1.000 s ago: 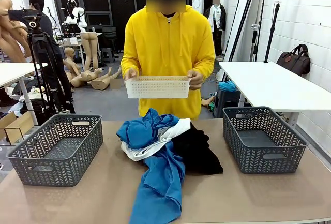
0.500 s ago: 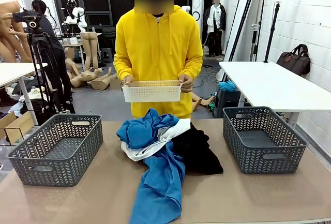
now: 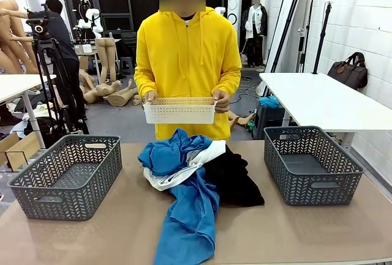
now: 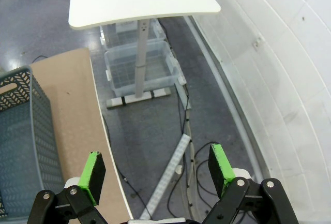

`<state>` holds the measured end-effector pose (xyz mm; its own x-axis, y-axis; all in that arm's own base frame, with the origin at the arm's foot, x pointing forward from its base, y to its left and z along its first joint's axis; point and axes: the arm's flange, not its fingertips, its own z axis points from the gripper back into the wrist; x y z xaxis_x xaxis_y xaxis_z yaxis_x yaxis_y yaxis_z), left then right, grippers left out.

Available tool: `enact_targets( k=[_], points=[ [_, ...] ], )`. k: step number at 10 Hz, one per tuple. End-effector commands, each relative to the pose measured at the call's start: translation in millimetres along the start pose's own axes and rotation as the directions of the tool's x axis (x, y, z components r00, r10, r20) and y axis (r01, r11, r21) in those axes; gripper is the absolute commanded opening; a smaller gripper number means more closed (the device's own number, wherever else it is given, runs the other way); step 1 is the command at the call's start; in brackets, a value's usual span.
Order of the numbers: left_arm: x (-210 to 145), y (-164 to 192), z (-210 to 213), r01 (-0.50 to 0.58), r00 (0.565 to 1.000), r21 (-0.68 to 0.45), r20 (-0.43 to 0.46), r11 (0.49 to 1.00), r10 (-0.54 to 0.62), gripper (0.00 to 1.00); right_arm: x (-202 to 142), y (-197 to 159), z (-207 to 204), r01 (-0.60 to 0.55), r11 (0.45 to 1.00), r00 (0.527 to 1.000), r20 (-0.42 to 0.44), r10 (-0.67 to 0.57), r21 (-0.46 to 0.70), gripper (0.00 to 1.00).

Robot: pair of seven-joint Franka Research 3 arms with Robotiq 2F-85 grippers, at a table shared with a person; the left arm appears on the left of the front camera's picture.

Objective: Sort the tops and bottoms.
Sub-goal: Lift clothes from the center of the table with your left hand.

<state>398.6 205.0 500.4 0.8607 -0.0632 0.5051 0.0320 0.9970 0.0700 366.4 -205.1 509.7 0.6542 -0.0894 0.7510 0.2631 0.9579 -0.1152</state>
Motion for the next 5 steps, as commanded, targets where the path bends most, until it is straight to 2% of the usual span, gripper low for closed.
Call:
enact_targets(
  k=[1,5],
  points=[
    [-1.2,3.6,-0.2,0.010,1.000,0.012,-0.008,1.000,-0.010,1.00,-0.8,-0.8,0.7,-0.011,1.000,1.000,-0.008,0.011,-0.002,1.00],
    [-1.2,3.6,-0.2,0.010,1.000,0.012,-0.008,1.000,-0.010,1.00,-0.8,-0.8,0.7,-0.011,1.000,1.000,-0.008,0.011,-0.002,1.00]
  ],
)
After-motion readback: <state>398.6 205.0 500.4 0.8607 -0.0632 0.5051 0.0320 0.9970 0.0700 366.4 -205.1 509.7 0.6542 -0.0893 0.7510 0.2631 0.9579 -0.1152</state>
